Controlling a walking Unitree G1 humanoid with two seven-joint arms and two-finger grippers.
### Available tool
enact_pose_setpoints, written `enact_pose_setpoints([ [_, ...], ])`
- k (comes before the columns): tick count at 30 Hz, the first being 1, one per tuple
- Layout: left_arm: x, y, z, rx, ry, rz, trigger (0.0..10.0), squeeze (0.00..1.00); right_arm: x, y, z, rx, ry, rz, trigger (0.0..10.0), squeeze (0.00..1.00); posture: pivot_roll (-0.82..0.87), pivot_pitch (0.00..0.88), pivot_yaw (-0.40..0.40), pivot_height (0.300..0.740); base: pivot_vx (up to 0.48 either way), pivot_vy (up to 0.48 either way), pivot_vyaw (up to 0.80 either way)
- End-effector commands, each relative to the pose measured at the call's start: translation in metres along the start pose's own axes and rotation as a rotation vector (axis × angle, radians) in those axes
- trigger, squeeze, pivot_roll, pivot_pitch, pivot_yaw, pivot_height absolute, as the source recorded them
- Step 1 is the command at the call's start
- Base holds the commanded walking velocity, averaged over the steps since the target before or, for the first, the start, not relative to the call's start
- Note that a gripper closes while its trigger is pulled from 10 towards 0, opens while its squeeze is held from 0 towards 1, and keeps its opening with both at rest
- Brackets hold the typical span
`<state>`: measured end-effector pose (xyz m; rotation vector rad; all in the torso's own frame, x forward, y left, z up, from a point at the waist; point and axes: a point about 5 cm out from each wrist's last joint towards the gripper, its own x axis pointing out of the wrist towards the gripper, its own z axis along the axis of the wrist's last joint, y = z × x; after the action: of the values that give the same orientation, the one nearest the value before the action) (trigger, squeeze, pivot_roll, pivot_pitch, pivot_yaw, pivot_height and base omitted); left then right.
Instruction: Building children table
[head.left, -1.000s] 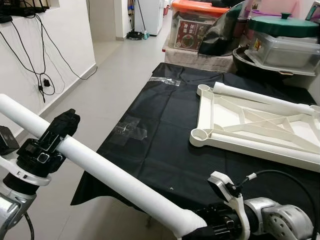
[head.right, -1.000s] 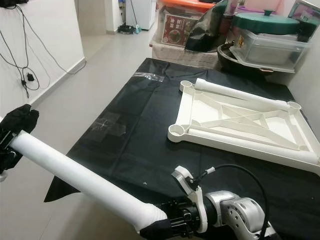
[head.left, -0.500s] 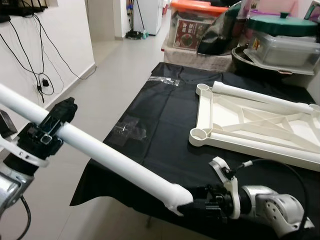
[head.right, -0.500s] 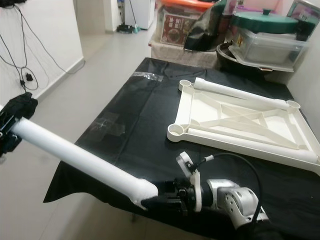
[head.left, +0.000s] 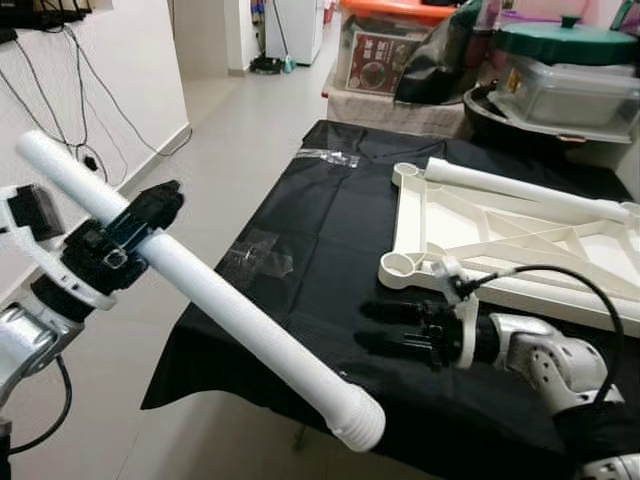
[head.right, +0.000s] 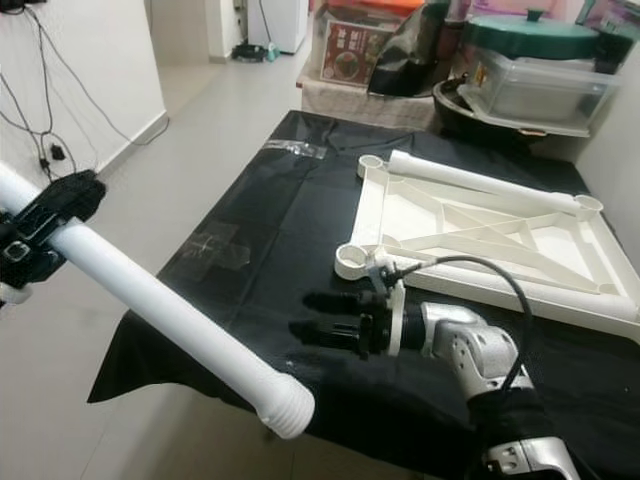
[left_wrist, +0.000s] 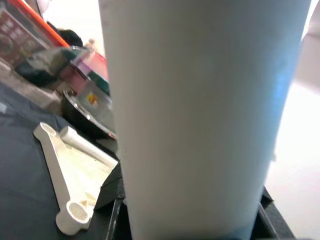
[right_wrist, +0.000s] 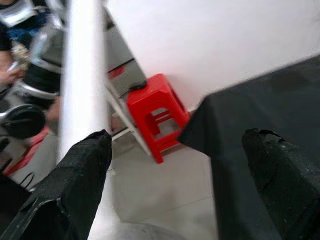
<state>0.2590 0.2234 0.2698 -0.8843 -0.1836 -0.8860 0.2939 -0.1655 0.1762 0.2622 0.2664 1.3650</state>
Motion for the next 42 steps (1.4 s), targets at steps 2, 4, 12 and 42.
enact_pose_setpoints([
  [2,0.008,-0.002,-0.006,0.001,0.048,-0.037,10.0,0.0,0.009,0.007,0.008,-0.034,-0.004,0.054,10.0,0.0,0.09,0.055,-0.057,0.74,0.0,0.0,0.0],
  [4,0.017,-0.002,-0.013,-0.009,0.09,-0.075,10.0,0.0,0.019,0.016,0.015,-0.053,0.002,0.118,10.0,0.0,0.09,0.054,-0.059,0.74,0.0,0.0,0.0],
  [12,0.033,0.001,-0.023,-0.019,0.147,-0.128,10.0,0.0,0.038,0.031,0.019,-0.087,0.046,0.217,10.0,0.0,0.09,0.051,-0.056,0.74,0.0,0.0,0.0],
  [42,0.055,0.008,-0.037,-0.026,0.188,-0.204,10.0,0.0,0.082,0.045,-0.007,-0.017,0.311,0.146,10.0,0.0,0.07,0.068,-0.049,0.74,0.0,0.0,0.0],
])
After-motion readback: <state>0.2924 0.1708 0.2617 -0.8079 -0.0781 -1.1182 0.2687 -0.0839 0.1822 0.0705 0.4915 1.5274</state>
